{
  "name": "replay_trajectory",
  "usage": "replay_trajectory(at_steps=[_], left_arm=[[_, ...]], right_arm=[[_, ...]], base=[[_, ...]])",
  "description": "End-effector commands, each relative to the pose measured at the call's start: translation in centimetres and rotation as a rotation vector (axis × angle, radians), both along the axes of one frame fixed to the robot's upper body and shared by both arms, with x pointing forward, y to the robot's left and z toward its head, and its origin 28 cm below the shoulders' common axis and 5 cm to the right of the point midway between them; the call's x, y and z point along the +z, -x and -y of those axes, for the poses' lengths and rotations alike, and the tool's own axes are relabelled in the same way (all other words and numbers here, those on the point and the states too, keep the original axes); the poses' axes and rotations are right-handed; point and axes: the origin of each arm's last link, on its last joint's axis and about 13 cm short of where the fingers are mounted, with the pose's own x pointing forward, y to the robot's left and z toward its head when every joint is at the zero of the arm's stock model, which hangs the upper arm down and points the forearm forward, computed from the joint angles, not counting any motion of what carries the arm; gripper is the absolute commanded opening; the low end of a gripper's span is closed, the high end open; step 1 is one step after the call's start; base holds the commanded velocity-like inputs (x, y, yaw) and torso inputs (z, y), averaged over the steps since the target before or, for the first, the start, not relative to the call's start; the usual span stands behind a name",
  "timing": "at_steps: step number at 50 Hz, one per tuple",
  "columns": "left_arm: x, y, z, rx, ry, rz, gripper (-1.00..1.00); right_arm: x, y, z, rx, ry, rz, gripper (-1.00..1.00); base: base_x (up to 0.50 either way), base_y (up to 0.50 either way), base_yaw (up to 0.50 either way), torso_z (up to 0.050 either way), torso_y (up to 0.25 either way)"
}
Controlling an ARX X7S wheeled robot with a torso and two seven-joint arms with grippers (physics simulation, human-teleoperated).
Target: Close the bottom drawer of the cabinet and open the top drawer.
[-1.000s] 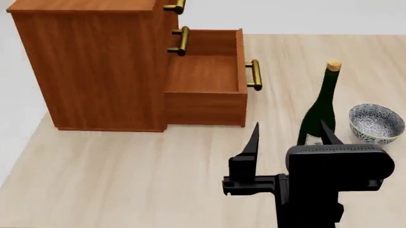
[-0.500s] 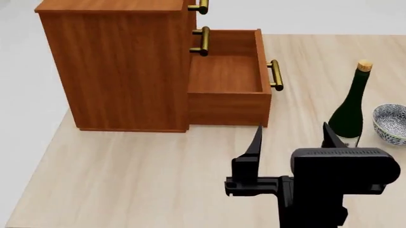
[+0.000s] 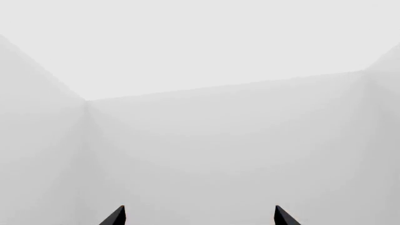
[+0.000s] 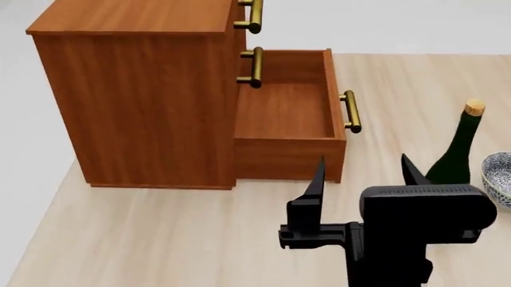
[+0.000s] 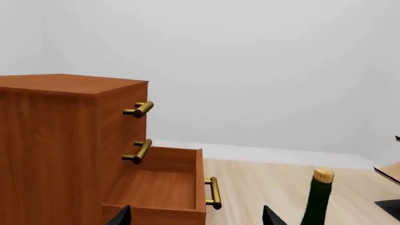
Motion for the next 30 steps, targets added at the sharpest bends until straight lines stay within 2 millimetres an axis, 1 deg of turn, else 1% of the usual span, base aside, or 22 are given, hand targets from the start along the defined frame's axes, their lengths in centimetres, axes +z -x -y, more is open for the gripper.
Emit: replay_trajectory(at_steps=[1,30], left_arm=[[-0.04,-0.04,-0.04,-0.001,-0.001,0.002,1.00],[0.01,0.12,0.09,-0.026,0.002,0.011,1.00]], right_arm=[[-0.03,-0.06,-0.05,0.002,0.001,-0.002,1.00],[-0.24,0.02,0.02,0.003,-0.005,-0.004,1.00]], base=[[0.31,0.02,0.00,0.000,0.000],[0.31,0.01,0.00,0.000,0.000]])
